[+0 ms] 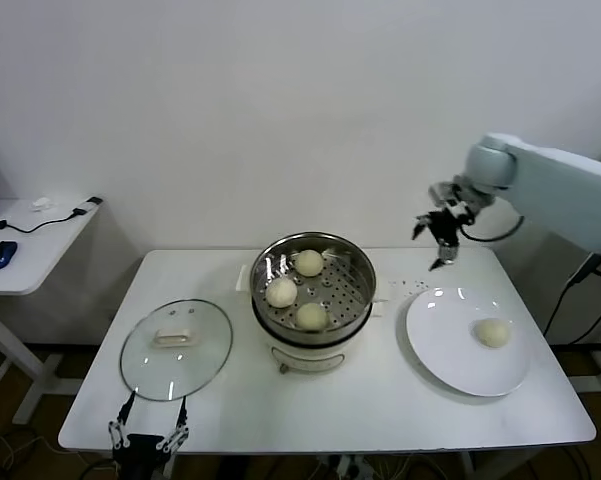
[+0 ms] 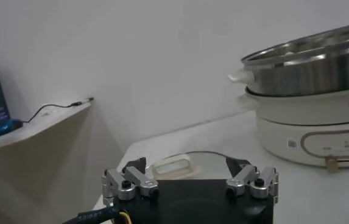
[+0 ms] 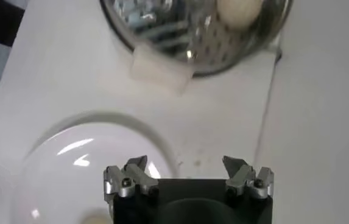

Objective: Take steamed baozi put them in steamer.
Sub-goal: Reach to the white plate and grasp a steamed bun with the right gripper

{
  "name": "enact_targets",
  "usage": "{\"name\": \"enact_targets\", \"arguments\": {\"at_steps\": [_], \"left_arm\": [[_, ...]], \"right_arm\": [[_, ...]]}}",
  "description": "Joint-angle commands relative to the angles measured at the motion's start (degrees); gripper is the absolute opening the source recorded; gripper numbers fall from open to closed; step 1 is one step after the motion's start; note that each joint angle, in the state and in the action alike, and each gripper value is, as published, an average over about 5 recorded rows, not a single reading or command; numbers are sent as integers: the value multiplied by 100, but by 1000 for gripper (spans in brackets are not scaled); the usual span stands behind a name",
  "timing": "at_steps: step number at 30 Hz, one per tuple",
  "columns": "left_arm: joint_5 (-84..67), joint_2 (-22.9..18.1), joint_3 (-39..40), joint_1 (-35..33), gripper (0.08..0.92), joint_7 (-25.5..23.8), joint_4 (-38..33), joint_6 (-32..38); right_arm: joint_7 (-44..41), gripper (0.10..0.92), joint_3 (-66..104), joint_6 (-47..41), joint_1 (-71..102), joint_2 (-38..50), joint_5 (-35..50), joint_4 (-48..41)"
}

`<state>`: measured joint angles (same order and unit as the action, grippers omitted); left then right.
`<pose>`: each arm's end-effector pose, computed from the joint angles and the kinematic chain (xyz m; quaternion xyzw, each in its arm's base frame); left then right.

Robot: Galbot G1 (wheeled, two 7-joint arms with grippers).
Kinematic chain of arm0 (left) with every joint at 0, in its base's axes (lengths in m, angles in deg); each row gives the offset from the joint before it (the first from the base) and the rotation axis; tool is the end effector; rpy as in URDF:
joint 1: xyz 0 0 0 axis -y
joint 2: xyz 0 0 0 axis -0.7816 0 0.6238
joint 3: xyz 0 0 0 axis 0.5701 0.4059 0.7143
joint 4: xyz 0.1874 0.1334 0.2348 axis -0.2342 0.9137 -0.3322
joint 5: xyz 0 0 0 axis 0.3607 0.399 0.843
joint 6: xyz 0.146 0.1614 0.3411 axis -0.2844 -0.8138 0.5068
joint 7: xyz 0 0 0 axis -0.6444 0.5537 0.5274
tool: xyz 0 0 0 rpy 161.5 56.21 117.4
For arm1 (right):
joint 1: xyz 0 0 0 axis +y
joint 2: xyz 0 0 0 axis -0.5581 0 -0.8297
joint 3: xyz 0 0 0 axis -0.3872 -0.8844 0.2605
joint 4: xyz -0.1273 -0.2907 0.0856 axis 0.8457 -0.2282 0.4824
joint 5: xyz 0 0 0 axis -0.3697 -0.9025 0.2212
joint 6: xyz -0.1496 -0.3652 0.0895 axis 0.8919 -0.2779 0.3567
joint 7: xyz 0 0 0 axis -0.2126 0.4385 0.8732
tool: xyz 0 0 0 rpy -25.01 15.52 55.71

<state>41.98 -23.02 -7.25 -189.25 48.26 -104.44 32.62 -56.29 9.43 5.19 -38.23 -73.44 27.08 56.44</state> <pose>0.1362 0.0555 -0.3507 0.0286 -0.9838 -0.1375 0.1113 0.6190 -0.1417 -0.0717 0.5211 -0.5361 0.5452 0.3792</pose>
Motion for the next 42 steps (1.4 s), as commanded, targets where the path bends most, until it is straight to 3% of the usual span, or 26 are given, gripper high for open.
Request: {"name": "enact_targets", "arguments": {"at_steps": [1, 15, 37, 42], "left_arm": [[54, -10, -1, -22, 823, 6, -26, -18], [193, -124, 61, 7, 823, 48, -26, -118], [261, -137, 52, 22, 823, 62, 103, -105], [262, -141, 56, 20, 823, 63, 127, -100]], "right_arm": [[-245, 823, 1846, -283, 2083, 1187, -1466, -505], [-45, 823, 3956, 252, 3640, 563, -2909, -1479], [-38, 823, 4127, 480, 3683, -80, -3341, -2193], [-73, 783, 4133, 534, 3633, -151, -3340, -2309]]}}
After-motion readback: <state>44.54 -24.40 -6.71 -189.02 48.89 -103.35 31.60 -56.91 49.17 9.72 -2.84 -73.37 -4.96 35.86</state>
